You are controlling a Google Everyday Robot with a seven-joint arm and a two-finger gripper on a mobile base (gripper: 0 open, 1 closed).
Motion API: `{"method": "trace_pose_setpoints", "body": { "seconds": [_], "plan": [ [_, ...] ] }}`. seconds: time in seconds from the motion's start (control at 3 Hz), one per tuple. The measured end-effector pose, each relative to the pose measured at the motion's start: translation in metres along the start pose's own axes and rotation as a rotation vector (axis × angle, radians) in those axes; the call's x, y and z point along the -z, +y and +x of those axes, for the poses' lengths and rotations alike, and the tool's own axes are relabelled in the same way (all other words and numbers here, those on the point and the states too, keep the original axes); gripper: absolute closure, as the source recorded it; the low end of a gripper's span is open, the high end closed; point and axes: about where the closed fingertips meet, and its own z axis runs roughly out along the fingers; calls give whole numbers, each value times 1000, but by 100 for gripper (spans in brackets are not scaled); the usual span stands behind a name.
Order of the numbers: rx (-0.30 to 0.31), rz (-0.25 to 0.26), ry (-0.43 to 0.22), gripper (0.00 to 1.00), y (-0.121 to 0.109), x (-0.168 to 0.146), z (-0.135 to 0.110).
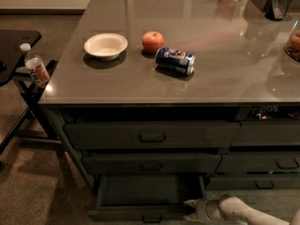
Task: Open bottom drawer
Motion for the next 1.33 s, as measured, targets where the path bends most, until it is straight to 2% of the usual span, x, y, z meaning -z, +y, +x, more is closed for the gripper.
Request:
{"method": "trace_pose_setpoints", "body": {
  "seconds": [0.33,0.67,1.0,1.33],
  "plan": [
    [0,0,0,11,0,0,0],
    [12,-27,-33,0,9,1,-2],
    [16,-68,-75,19,36,3,9],
    [10,-77,-84,42,42,8,11]
  ]
}}
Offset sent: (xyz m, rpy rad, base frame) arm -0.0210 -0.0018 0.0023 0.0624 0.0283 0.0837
